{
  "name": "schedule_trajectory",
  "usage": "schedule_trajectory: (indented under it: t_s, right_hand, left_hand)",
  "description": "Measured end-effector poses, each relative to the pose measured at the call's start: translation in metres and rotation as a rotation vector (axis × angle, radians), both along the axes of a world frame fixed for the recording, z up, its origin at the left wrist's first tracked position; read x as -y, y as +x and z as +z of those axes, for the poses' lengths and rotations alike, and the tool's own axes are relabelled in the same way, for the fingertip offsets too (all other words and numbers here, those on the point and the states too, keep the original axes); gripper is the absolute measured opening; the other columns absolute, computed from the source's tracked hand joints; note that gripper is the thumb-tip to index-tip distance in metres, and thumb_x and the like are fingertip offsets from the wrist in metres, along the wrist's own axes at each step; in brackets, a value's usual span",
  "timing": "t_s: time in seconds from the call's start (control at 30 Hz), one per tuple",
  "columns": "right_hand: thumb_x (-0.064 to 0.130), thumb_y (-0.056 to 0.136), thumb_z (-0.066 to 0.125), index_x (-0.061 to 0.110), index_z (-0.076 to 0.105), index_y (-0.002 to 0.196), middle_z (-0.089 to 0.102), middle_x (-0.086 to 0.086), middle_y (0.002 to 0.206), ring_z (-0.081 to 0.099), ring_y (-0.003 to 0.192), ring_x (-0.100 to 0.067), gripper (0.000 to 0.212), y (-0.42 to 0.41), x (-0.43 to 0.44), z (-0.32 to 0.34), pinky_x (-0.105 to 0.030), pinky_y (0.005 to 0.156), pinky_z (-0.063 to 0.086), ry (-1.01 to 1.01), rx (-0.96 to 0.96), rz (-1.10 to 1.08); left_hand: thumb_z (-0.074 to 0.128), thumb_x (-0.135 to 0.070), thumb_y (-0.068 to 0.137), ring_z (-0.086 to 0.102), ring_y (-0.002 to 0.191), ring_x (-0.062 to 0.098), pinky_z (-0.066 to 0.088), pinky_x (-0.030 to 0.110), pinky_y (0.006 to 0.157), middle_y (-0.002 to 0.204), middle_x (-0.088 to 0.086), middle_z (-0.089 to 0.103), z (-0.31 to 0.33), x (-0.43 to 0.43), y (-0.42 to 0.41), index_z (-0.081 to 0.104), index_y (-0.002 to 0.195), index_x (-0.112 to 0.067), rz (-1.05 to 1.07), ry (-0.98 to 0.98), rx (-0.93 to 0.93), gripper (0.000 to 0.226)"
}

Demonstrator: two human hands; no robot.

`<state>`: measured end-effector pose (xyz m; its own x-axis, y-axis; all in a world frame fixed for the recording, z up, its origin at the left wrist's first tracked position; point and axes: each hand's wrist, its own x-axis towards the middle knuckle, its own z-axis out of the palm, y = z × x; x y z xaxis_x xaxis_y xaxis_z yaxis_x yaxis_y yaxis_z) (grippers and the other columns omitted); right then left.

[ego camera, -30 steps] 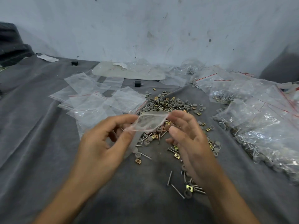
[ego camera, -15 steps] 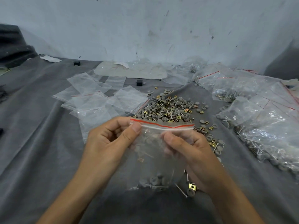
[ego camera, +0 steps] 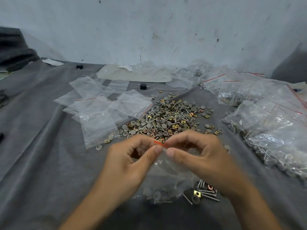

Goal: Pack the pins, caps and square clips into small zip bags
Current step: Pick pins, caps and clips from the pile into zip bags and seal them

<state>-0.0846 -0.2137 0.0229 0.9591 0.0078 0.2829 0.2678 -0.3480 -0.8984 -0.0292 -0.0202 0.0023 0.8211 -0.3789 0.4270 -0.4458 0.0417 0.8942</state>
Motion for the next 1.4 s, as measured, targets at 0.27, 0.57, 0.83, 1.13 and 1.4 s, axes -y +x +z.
schedule_trajectory:
  t_s: [0.27,0.57,0.83,1.13,1.4]
  right_hand:
    - [0.038,0.085,0.075,0.024,0.075,0.090,0.071,0.002,0.078,0.062,0.070,-0.004,0.015,-0.001,0.003,-0.003,-0.019,0.063,0.049,-0.028,-0.065,0.079]
    - [0.037,0.086,0.077,0.023,0.075,0.091,0.071,0.000,0.080,0.064,0.070,-0.008,0.015,-0.001,0.003,-0.006,-0.021,0.062,0.051,0.006,-0.015,0.062]
    - [0.046,0.077,0.076,0.025,0.076,0.092,0.070,0.002,0.075,0.061,0.067,-0.012,0.026,-0.002,0.017,-0.005,-0.026,0.060,0.048,0.156,-0.023,-0.033]
    - [0.048,0.081,0.077,0.013,0.076,0.090,0.061,-0.027,0.080,0.057,0.072,-0.026,0.037,0.000,0.012,-0.005,-0.039,0.069,0.047,0.295,0.084,-0.041]
    - [0.045,0.083,0.077,0.013,0.076,0.088,0.064,-0.019,0.072,0.052,0.066,-0.023,0.032,-0.003,0.009,-0.006,-0.042,0.057,0.041,0.249,0.069,-0.005]
  left_hand:
    - [0.066,-0.049,0.089,0.059,0.066,0.009,0.048,0.037,0.056,0.076,-0.005,0.070,-0.009,0.003,-0.001,0.073,0.096,-0.033,-0.032,0.091,0.054,0.019]
    - [0.070,-0.044,0.086,0.055,0.063,0.000,0.044,0.019,0.056,0.068,-0.011,0.065,-0.003,0.004,-0.002,0.074,0.092,-0.030,-0.014,0.037,0.039,0.016]
    - [0.070,-0.040,0.082,0.044,0.058,0.003,0.037,0.014,0.052,0.062,-0.007,0.052,0.009,-0.009,0.005,0.071,0.083,-0.019,0.071,-0.128,-0.074,0.021]
    - [0.070,-0.039,0.078,0.050,0.059,0.004,0.041,0.017,0.055,0.062,-0.006,0.057,0.016,-0.012,0.002,0.071,0.077,-0.025,0.130,-0.140,-0.064,0.014]
    - [0.091,-0.036,0.059,0.066,0.060,0.001,0.050,0.012,0.054,0.072,0.000,0.077,0.024,-0.010,-0.003,0.082,0.081,-0.028,0.001,-0.116,-0.198,0.025]
